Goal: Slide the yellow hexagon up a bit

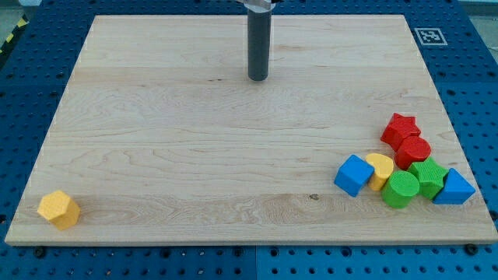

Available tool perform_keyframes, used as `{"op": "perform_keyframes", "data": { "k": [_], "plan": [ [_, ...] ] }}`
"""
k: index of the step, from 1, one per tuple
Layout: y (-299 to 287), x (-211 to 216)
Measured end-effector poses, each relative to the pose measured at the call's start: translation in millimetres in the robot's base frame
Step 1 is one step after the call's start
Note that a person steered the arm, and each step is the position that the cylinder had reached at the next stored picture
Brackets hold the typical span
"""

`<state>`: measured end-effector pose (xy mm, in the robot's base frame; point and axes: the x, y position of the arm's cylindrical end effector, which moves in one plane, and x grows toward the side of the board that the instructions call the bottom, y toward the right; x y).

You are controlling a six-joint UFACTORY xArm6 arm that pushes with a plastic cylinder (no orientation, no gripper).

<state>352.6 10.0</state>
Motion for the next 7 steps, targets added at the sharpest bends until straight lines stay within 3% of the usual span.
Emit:
{"op": "perform_keyframes", "data": {
  "k": [4, 6, 7],
  "plan": [
    [22.6, 3.3],
    [204.5, 8.9],
    [252.3, 35.8]
  ]
}}
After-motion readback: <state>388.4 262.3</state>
